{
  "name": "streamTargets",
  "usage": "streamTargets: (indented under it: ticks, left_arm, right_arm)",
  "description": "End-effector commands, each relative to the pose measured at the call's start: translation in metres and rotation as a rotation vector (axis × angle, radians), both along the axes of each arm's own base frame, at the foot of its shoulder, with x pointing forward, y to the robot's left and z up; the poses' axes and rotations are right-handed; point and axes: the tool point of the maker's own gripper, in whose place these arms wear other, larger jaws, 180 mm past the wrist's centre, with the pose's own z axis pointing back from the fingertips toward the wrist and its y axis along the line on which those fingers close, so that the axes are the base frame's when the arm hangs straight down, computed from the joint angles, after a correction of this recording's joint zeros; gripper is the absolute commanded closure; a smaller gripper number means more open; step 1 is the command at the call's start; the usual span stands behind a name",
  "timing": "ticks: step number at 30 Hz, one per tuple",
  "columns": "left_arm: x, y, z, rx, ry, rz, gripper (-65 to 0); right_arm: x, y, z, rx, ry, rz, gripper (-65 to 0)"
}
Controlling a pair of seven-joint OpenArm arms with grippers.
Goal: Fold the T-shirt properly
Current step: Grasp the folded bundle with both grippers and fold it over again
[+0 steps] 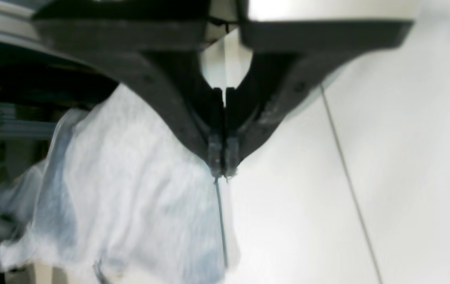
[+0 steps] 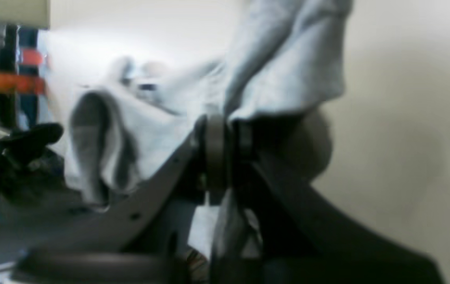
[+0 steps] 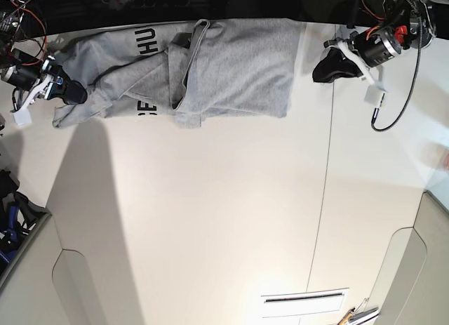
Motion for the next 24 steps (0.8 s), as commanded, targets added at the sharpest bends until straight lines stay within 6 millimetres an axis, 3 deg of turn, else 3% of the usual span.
streamTargets:
  ticks: [1,6,10,17,24]
  left_arm:
    - [0.003,0.0,0.005,-0.019,-0.029,0.007,0.0]
    - [-0.005,-0.001,-0.011,-0.049,0.027,0.021,0.0]
    - [-0.005,-0.01,-0.012,-0.063,0.032,-0.002,0.0]
    - [-0.006,-0.017,-0.013,-0.073,0.035,-0.021,0.0]
    - [-0.006,-0.017,-0.013,-0.073,0.036,-0.021,0.0]
  right_arm:
    - [0.01,0.009,0.022,0.014,-0.083,0.024,0.0]
    - [0.01,0.072,0.067,0.071,-0.253,0.112,0.0]
    - [-0.001,0.13,0.083,0.166,-0.306,0.191,0.0]
    - [-0.014,0.232,0.08,0.279,-0.301,0.337,0.0]
    - [-0.016,0.285,0.071,0.153,-0.37,0.444,0.0]
